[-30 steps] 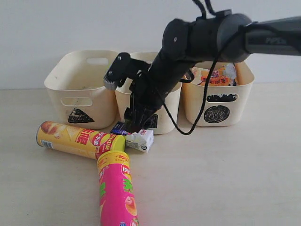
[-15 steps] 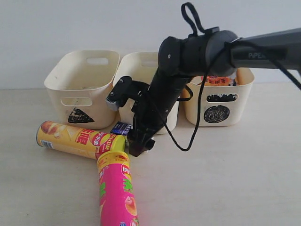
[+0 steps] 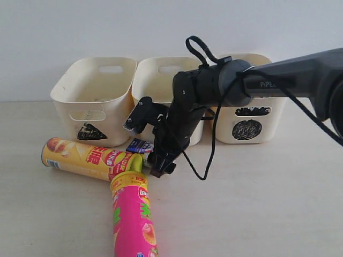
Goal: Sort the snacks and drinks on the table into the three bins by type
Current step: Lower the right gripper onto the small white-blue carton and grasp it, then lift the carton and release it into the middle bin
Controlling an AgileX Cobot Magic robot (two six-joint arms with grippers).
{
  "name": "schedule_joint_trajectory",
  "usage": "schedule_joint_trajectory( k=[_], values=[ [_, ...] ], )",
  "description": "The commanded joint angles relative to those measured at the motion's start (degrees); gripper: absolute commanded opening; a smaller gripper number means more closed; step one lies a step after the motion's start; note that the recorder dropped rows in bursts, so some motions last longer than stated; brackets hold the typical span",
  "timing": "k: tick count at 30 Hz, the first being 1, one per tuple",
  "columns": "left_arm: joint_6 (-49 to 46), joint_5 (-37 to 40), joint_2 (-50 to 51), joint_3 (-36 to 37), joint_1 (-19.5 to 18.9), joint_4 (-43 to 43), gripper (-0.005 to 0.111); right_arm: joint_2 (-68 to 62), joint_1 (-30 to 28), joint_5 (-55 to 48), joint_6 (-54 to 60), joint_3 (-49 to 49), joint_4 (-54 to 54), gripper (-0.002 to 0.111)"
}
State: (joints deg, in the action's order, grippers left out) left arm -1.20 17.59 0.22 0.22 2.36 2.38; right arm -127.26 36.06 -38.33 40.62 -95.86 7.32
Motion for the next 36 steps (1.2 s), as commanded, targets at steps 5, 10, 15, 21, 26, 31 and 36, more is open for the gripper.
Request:
schedule_joint_trajectory(
  k=[5,10,15,21,26,31,36],
  values=[
    [0.32,-0.74,-0.22,-0.22,-0.08,-0.17,0.004,-1.29,0.07,2.91,-0.09,-0.12,-0.40,0.047],
    [0.32,-0.74,-0.22,-0.22,-0.08,-0.17,0.004,-1.29,0.07,0.22,-0.09,-0.12,-0.40,0.001],
    [0.32,-0.74,-0.22,-0.22,-0.08,-0.17,0.004,-0.60,0.07,-2.77,-0.26,-0.12,-0.55,0.000],
    [0.32,-0.74,-0.22,-0.22,-0.08,-0.17,0.004,4.93,0.07,-7.23,-3.25,-0.12,-1.40,0.000],
    [0.32,-0.74,-0.22,-0.22,-0.08,-0.17,0.004,9.92,0.07,-9.69,-5.01,-0.12,-3.64,0.000],
    [0.32,-0.74,-0.22,-0.22,-0.08,-0.17,0.004,16.23,-0.09,-8.41,-5.01,-0.12,-3.79,0.000],
    [0.32,-0.74,-0.22,-0.22,-0.08,-0.17,0.004,18.75,-1.49,0.10,-8.07,-0.22,-3.92,0.000]
  ],
)
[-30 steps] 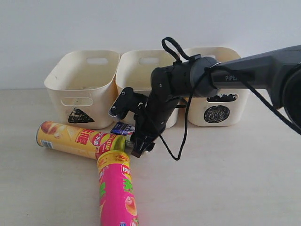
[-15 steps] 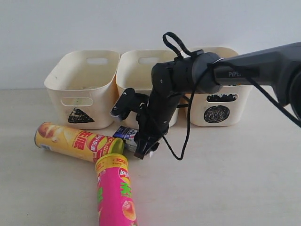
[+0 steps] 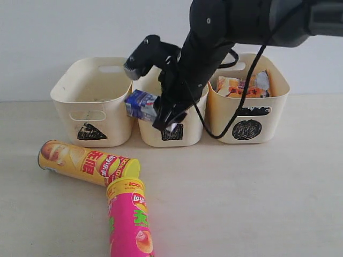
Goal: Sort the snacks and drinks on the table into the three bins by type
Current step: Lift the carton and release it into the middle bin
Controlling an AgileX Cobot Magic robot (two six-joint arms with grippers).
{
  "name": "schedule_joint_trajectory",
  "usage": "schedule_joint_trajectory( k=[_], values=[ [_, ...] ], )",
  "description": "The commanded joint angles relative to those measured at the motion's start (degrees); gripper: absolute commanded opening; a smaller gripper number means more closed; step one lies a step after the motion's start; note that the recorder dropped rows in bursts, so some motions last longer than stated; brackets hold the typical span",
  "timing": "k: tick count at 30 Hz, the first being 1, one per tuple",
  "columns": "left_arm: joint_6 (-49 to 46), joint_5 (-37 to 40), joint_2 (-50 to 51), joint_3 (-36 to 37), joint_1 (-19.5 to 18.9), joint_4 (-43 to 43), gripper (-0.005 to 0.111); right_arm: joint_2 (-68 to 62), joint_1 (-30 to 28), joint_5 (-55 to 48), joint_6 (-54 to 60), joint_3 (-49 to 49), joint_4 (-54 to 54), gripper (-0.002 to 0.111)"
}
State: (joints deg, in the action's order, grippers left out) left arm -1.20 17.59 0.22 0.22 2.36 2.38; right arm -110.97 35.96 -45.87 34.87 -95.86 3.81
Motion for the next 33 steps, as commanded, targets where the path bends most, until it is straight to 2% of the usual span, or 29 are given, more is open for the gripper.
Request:
schedule_joint_trajectory(
  k=[1,10,15,21,24,29,31,33],
  values=[
    [0.32,-0.74,-0.22,-0.22,-0.08,-0.17,0.004,2.46,-1.87,9.48,-2.61,-0.23,-0.42,0.000],
    [0.32,-0.74,-0.22,-0.22,-0.08,-0.17,0.004,-0.89,-7.45,21.80,-4.92,-0.23,1.93,0.000],
    [0.32,-0.74,-0.22,-0.22,-0.08,-0.17,0.004,-4.31,-8.21,28.68,-4.50,-0.49,1.71,0.000],
    [0.32,-0.74,-0.22,-0.22,-0.08,-0.17,0.004,-10.54,-8.57,27.81,-5.05,-6.94,1.90,0.002],
    [0.32,-0.74,-0.22,-0.22,-0.08,-0.17,0.004,-13.35,-8.57,26.76,-6.07,-10.27,1.90,0.015],
    [0.32,-0.74,-0.22,-0.22,-0.08,-0.17,0.004,-14.96,-8.57,26.28,-6.05,-11.90,1.90,0.058],
    [0.32,-0.74,-0.22,-0.22,-0.08,-0.17,0.004,-14.96,-8.57,26.41,-6.05,-11.90,1.90,0.069],
    [0.32,-0.74,-0.22,-0.22,-0.08,-0.17,0.004,-14.96,-8.57,26.52,-6.05,-12.06,1.90,0.075]
  ],
)
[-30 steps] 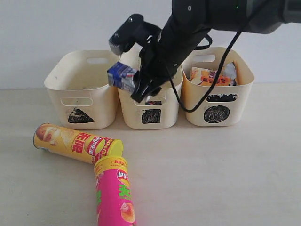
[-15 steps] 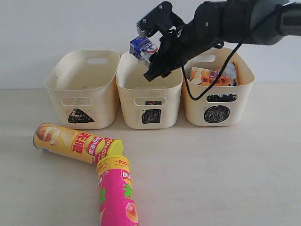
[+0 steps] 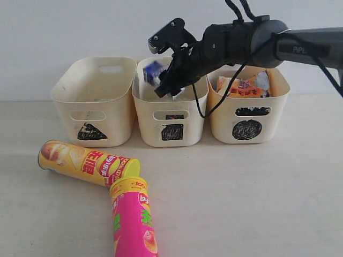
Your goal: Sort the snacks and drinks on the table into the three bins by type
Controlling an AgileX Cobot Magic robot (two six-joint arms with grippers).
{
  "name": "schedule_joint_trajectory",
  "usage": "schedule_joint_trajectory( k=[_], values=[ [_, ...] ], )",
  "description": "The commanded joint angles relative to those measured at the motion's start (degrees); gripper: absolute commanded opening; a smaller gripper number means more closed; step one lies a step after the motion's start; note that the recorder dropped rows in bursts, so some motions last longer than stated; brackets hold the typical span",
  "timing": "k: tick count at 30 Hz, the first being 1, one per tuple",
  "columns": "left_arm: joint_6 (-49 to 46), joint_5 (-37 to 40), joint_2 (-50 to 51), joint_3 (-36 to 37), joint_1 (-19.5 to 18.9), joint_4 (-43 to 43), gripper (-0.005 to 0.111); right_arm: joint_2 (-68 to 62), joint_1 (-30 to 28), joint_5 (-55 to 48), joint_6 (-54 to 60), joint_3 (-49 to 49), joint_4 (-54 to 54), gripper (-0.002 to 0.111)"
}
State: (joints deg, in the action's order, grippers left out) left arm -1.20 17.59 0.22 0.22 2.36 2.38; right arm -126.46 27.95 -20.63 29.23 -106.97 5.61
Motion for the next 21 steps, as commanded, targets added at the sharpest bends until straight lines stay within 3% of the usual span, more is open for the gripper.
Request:
schedule_joint_trajectory(
  k=[1,8,10,14,17,21],
  values=[
    [0.32,-0.74,-0.22,-0.22,-0.08,-0.17,0.004,0.53,-0.57,1.28,-0.42,-1.08,0.10,0.076],
    [0.32,-0.74,-0.22,-0.22,-0.08,-0.17,0.004,1.28,-0.57,-0.55,-0.42,-1.08,0.10,0.075],
    [0.32,-0.74,-0.22,-0.22,-0.08,-0.17,0.004,2.01,-0.57,-3.26,-0.95,-1.08,0.10,0.070],
    [0.32,-0.74,-0.22,-0.22,-0.08,-0.17,0.004,3.91,-0.57,-11.88,-2.95,-1.08,-1.11,0.039],
    [0.32,-0.74,-0.22,-0.22,-0.08,-0.17,0.004,5.27,-0.57,-18.03,-3.83,-1.08,-1.95,0.001],
    [0.32,-0.74,-0.22,-0.22,-0.08,-0.17,0.004,6.52,-1.04,-22.15,-8.59,-0.78,-3.58,0.000]
  ],
)
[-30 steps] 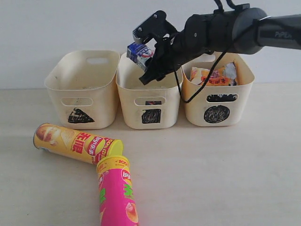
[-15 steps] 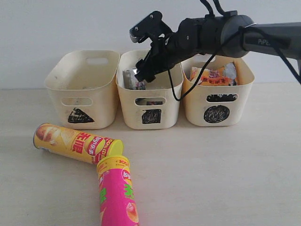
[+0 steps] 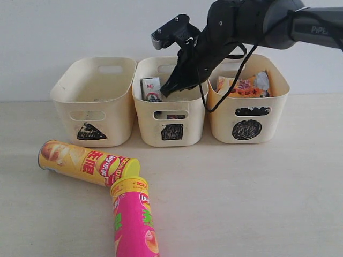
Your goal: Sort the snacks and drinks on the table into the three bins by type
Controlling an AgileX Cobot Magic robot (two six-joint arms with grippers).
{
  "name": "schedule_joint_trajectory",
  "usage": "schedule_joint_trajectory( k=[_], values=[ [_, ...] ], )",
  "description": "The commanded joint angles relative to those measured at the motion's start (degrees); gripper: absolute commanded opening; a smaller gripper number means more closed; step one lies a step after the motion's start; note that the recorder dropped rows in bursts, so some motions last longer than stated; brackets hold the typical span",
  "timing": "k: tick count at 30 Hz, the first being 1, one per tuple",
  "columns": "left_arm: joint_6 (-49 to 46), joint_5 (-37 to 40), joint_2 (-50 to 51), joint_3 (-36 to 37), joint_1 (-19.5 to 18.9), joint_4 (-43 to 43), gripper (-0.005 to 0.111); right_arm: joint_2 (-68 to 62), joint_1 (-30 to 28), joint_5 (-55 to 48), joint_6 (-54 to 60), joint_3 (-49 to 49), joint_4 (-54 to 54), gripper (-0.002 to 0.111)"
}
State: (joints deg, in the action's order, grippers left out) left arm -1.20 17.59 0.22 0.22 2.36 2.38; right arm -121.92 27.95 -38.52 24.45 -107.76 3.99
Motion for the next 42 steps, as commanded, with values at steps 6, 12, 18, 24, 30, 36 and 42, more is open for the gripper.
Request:
schedule_joint_trajectory(
  k=[6,12,18,24,30,36,42],
  values=[
    [0.32,-0.74,-0.22,-0.22,-0.08,-0.17,0.004,7.78,-1.61,-1.88,-12.19,8.47,-7.60,0.000],
    [0.32,-0.75,-0.22,-0.22,-0.08,-0.06,0.004,16.45,-4.43,-0.47,-15.81,18.16,-10.02,0.000],
    [-0.21,-0.86,-0.22,-0.22,-0.08,-0.03,0.004,23.03,-13.44,-3.98,-18.32,23.89,-10.02,0.000],
    [1.91,-5.71,-0.22,-0.22,-0.08,-4.55,0.004,31.70,-22.15,-0.45,-20.69,33.24,-10.02,0.000],
    [1.65,-6.08,-0.22,-0.22,-0.08,-4.54,0.004,48.76,-32.36,15.86,-21.21,52.23,-10.02,0.000],
    [1.76,-9.42,-0.22,-0.22,-0.08,-6.54,0.004,70.75,-33.01,33.38,-23.36,71.27,-8.61,0.000],
    [6.17,-14.72,-0.22,-0.22,-0.08,-17.64,0.004,93.66,-33.01,34.85,-27.37,82.40,-8.46,0.000]
  ],
)
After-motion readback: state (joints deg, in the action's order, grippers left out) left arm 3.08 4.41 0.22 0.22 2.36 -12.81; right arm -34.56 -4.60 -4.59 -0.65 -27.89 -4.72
